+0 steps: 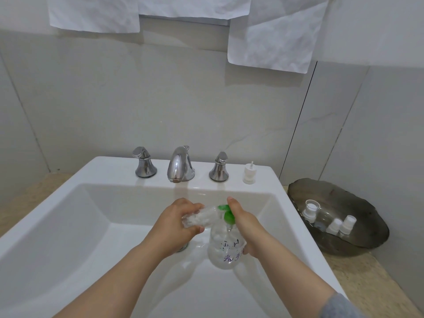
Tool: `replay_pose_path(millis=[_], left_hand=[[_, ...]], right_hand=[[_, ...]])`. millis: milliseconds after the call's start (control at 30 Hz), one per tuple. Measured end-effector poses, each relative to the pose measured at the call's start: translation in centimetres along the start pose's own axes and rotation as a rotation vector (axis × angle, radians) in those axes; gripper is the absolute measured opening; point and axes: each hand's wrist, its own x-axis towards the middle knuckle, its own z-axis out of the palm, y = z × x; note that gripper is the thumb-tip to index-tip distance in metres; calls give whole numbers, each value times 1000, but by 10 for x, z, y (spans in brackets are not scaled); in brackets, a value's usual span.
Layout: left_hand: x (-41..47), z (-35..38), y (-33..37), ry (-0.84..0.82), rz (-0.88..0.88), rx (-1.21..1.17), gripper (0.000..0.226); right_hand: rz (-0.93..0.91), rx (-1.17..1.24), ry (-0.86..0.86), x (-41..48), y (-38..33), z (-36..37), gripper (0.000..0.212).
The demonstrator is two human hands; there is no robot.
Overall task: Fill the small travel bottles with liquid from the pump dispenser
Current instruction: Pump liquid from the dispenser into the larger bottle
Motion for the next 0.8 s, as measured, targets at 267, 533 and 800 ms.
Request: replay_pose_path(millis=[267,533,800], left_hand=[[0,0,-1,2,4,-2,47],[0,-2,2,30,7,-59,45],[2,-3,2,44,33,-62,45]], right_hand=[[-9,-5,33,7,4,2,42],[27,-14,27,12,9,-2,47],[133,-17,8,22,7,-1,79]])
